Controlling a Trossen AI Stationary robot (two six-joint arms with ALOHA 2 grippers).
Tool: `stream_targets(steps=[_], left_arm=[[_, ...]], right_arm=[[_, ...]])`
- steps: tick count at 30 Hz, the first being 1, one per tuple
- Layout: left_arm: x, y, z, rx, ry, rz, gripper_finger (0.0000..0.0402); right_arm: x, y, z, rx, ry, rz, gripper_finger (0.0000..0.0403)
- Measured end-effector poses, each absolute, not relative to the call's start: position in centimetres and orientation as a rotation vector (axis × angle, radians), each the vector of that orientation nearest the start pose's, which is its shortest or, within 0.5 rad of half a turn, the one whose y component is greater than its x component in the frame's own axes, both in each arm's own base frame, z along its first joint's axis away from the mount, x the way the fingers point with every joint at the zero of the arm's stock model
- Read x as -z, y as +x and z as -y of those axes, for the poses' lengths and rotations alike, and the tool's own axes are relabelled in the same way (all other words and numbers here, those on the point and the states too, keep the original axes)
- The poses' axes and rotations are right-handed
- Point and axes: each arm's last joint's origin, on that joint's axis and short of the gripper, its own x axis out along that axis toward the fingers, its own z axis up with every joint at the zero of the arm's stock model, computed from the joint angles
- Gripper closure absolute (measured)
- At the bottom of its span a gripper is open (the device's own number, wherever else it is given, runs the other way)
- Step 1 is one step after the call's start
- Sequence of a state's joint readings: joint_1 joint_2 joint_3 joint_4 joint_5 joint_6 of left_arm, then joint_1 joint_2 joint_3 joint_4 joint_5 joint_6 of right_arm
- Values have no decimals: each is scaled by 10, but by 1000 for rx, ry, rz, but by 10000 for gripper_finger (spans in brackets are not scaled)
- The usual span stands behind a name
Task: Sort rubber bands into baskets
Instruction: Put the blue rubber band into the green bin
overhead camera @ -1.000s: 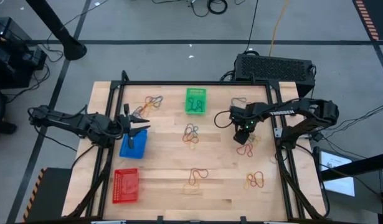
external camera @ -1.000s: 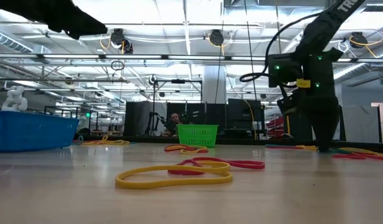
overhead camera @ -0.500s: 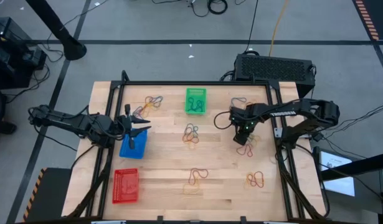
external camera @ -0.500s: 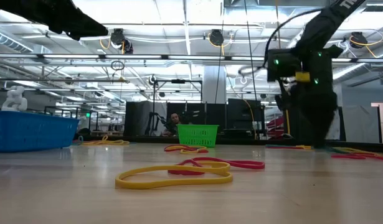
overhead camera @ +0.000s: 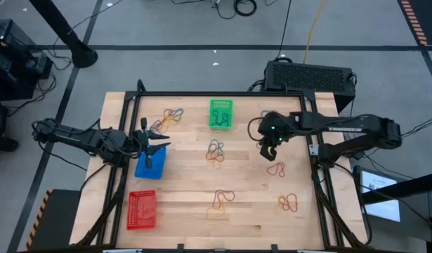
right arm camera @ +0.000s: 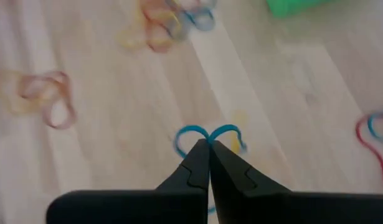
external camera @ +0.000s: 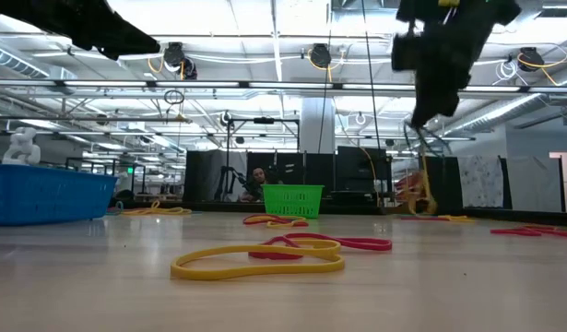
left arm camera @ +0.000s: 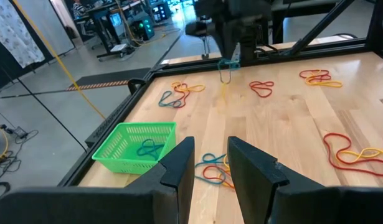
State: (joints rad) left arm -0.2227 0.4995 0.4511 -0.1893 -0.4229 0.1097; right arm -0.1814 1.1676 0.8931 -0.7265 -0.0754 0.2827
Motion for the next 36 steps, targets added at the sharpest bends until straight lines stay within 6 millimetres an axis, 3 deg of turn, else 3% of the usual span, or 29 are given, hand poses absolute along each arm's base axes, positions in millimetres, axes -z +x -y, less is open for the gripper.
stream_targets(steps=[6, 16, 24, 28, 33, 36], left_arm=[[-256, 127, 17, -187, 184, -237, 297], [-256, 127, 17, -187, 185, -239, 297], [-256, 127, 17, -187, 185, -238, 297], [-256, 127, 17, -187, 184, -238, 297], [-256, 127, 17, -188, 180, -237, 297], [-256, 127, 17, -190, 161, -236, 297]], right_arm=[[-282, 210, 21, 170, 380, -859, 402], [-295, 183, -6, 132, 491, -875, 403], [-273, 145, -10, 581, 628, -1239, 403], [-262, 154, -18, 530, 679, -1252, 402], [-253, 176, -32, 265, 650, -1160, 402], [-248, 177, -33, 286, 639, -1189, 402]])
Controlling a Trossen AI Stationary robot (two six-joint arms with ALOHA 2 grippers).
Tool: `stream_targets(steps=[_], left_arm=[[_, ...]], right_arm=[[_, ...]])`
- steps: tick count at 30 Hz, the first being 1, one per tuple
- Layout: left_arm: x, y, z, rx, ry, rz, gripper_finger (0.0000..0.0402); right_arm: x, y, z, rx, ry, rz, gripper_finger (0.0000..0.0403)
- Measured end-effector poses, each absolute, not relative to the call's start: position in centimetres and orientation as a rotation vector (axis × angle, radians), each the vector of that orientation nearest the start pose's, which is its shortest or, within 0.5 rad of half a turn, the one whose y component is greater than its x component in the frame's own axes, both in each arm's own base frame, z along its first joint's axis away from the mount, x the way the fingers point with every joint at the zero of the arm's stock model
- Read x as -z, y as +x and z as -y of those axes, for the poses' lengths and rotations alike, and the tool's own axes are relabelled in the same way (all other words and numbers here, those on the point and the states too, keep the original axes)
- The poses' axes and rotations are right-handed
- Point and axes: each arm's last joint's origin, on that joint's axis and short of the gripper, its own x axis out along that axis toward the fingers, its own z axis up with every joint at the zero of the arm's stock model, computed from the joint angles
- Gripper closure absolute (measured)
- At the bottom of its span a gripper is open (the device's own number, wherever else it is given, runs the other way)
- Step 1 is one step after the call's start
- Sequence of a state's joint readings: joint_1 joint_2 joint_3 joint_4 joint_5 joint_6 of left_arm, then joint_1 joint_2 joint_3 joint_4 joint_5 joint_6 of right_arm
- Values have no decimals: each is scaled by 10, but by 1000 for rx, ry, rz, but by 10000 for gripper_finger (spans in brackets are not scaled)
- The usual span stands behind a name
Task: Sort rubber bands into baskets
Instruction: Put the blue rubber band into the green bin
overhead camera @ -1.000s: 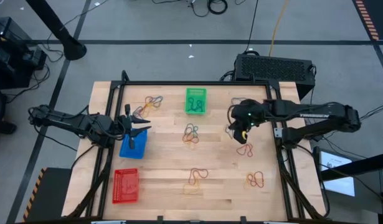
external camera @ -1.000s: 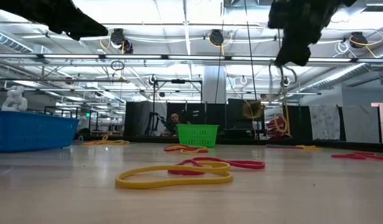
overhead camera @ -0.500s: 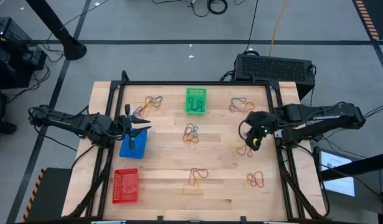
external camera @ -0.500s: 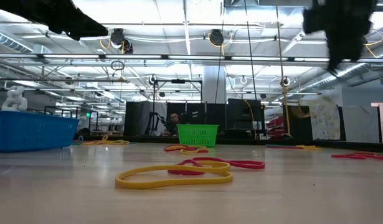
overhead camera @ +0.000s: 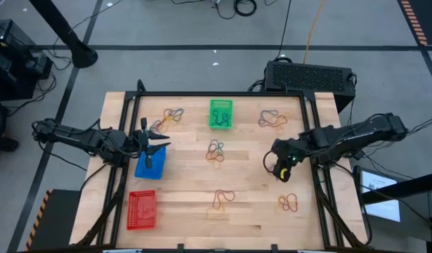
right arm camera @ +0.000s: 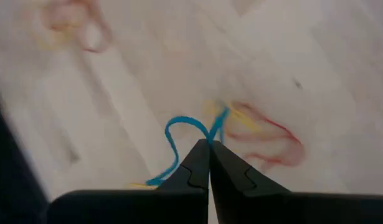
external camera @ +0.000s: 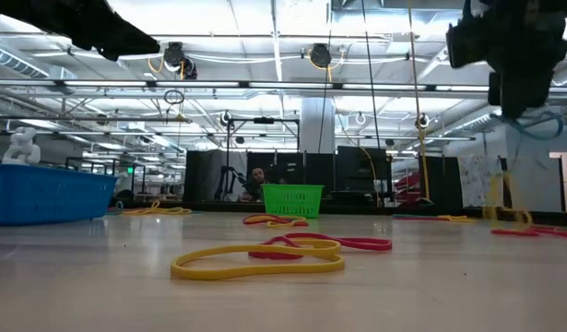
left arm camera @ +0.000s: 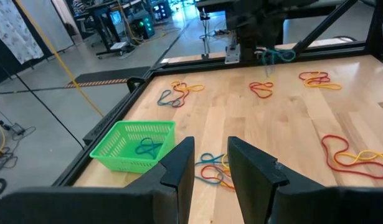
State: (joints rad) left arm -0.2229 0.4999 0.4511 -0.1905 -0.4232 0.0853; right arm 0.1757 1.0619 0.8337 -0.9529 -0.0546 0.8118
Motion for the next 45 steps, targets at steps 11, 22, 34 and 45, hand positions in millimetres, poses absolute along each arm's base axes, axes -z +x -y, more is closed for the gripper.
stream_targets(steps=[11, 22, 34, 45], left_arm=[[-256, 127, 17, -190, 160, -237, 297], [-255, 127, 17, -190, 160, -238, 297], [-256, 127, 17, -190, 160, -238, 297], [-256, 127, 17, -190, 160, -238, 297]], right_arm=[[-229, 176, -36, 447, 669, -1392, 402], [-227, 170, -36, 576, 644, -1424, 402], [-238, 207, -46, 294, 677, -1082, 370], [-237, 207, -44, 341, 622, -1043, 267]])
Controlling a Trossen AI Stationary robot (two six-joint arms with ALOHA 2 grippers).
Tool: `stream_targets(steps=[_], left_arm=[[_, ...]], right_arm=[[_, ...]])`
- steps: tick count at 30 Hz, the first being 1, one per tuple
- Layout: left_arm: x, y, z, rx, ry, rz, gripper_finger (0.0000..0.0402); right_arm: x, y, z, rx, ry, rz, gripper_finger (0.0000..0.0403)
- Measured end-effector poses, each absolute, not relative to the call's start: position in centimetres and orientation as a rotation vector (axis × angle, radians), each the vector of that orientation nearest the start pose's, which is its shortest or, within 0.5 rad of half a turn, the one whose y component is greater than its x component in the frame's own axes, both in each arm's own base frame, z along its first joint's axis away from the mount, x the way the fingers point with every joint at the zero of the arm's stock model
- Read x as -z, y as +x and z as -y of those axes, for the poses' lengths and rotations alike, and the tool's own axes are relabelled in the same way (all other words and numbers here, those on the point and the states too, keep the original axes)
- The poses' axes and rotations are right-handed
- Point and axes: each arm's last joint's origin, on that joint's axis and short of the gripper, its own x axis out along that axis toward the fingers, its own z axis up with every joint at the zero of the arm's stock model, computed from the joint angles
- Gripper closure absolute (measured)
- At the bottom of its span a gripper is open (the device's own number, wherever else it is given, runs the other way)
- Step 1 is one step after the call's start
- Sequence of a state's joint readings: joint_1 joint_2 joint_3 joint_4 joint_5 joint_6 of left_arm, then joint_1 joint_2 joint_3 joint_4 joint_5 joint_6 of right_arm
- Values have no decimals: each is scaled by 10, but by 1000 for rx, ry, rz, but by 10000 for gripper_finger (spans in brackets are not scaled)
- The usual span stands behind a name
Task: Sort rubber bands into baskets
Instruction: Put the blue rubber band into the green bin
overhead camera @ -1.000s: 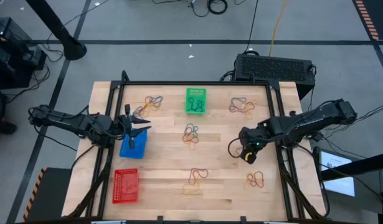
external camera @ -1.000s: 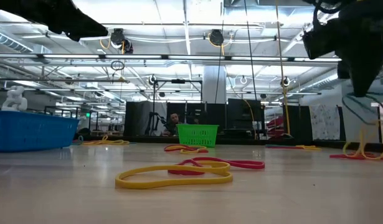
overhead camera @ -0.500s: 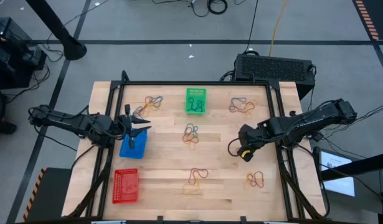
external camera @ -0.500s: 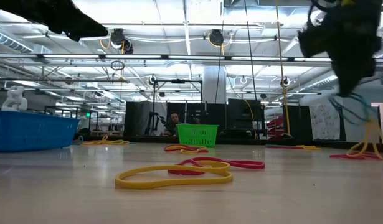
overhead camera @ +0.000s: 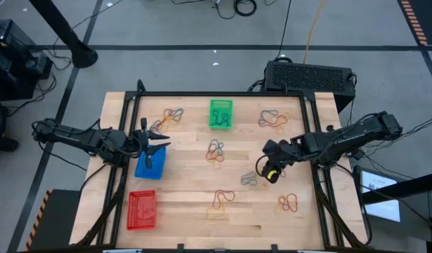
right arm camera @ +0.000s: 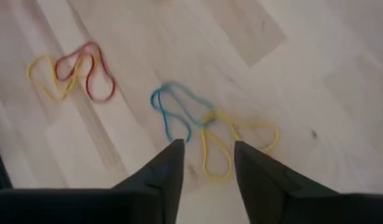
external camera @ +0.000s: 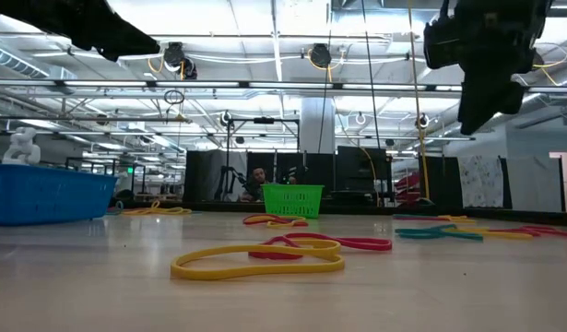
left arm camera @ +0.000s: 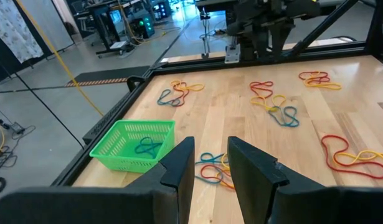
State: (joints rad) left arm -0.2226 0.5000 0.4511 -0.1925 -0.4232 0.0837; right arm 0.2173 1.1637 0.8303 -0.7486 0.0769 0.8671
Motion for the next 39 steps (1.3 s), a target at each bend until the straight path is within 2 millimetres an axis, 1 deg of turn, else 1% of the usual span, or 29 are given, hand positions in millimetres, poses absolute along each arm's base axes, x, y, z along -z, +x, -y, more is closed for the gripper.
stream_targets(steps=[4, 8, 14, 17, 20, 26, 34, 37, 39], left_arm=[[-256, 127, 17, -190, 160, -238, 297], [-255, 127, 17, -190, 160, -239, 297], [-255, 127, 17, -190, 161, -240, 297], [-255, 127, 17, -190, 161, -240, 297], [-255, 127, 17, -190, 160, -240, 297], [-255, 127, 17, -190, 161, -240, 297], [-255, 127, 17, -190, 160, -240, 297], [-255, 127, 17, -190, 160, -240, 297], [-255, 127, 17, -190, 160, -240, 297]], right_arm=[[-231, 216, -44, 318, 610, -949, 238], [-216, 226, -51, 223, 503, -930, 220], [-185, 246, -66, 60, 232, -964, 216], [-173, 256, -73, 8, 169, -953, 219], [-163, 262, -80, -39, 172, -969, 220], [-142, 261, -92, -60, 163, -1059, 220], [-126, 263, -95, -30, 143, -1117, 221], [-122, 261, -94, 0, 154, -1156, 237], [-121, 259, -93, 29, 169, -1180, 265]])
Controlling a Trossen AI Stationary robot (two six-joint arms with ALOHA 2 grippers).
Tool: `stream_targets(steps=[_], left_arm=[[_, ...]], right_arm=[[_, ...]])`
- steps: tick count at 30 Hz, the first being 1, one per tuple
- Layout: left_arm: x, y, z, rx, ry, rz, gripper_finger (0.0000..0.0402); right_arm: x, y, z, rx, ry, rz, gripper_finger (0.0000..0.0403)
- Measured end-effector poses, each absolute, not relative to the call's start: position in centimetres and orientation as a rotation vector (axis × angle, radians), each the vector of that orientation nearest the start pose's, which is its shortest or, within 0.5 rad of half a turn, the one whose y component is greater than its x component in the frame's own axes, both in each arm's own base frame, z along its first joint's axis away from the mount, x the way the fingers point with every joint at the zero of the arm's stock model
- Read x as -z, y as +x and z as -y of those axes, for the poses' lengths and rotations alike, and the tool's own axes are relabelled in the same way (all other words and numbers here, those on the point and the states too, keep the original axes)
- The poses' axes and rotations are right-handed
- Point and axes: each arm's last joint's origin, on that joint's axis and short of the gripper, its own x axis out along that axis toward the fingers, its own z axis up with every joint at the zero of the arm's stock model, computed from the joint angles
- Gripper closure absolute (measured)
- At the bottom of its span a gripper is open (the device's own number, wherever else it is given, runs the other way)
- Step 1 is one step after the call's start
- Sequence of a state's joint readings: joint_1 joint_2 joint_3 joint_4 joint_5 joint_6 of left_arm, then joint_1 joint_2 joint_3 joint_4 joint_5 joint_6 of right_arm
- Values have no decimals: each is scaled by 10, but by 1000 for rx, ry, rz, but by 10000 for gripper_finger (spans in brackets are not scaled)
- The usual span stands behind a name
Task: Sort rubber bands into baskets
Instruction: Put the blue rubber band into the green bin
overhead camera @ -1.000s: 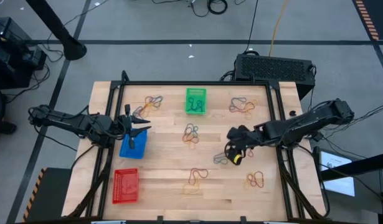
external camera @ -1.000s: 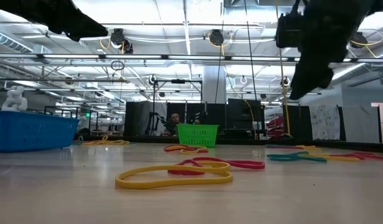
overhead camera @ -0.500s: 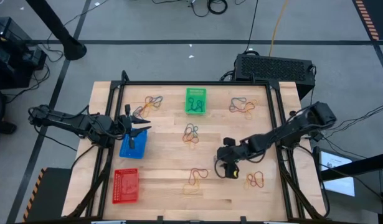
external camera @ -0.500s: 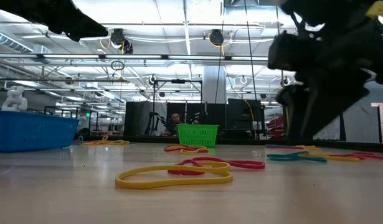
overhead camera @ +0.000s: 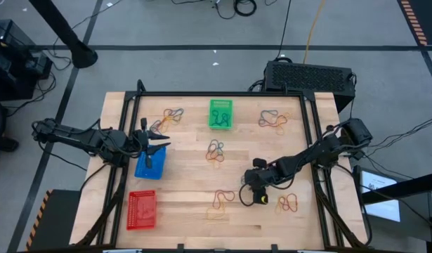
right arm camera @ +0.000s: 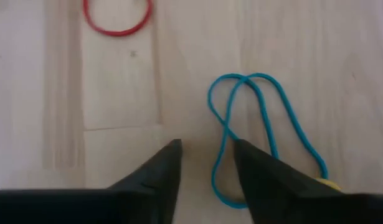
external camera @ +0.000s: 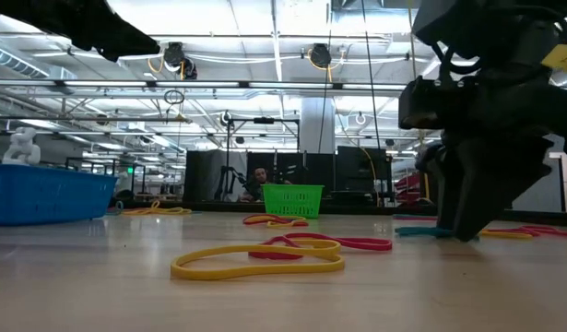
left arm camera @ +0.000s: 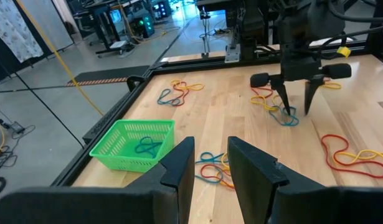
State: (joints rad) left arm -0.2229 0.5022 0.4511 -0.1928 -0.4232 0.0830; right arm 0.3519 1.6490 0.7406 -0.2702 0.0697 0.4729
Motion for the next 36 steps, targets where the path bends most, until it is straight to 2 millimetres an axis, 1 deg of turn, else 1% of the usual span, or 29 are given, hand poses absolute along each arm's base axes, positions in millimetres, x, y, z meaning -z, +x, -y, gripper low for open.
stream_targets(steps=[2, 4, 5, 6, 8, 9, 12, 15, 19, 22, 25, 27, 32, 36], left_arm=[[-255, 127, 17, -190, 160, -240, 297], [-255, 127, 17, -190, 160, -240, 297], [-255, 127, 17, -190, 160, -240, 297], [-255, 127, 17, -190, 160, -240, 297], [-255, 127, 17, -190, 160, -240, 297], [-255, 127, 17, -190, 160, -240, 297], [-255, 127, 17, -190, 159, -240, 297], [-255, 127, 17, -190, 159, -240, 297], [-255, 127, 17, -190, 160, -243, 297], [-255, 127, 17, -190, 160, -244, 297], [-255, 128, 17, -190, 161, -244, 297], [-255, 127, 17, -190, 161, -244, 297], [-255, 127, 17, -189, 162, -246, 297], [-254, 128, 17, -190, 162, -249, 297]], right_arm=[[-123, 258, -92, 49, 189, -1190, 310], [-125, 257, -92, 58, 201, -1191, 365], [-128, 257, -92, 56, 201, -1185, 383], [-130, 257, -92, 55, 196, -1185, 391], [-137, 257, -92, 54, 196, -1189, 391], [-144, 259, -93, 50, 200, -1181, 393], [-174, 265, -95, 36, 206, -1134, 401], [-199, 263, -95, 41, 187, -1146, 402], [-242, 260, -95, 86, 154, -1087, 402], [-258, 261, -96, 101, 184, -1043, 402], [-261, 263, -97, 101, 205, -1011, 399], [-254, 267, -98, 109, 195, -1034, 396], [-221, 280, -103, 154, 143, -1158, 384], [-195, 292, -109, 166, 120, -1213, 359]])
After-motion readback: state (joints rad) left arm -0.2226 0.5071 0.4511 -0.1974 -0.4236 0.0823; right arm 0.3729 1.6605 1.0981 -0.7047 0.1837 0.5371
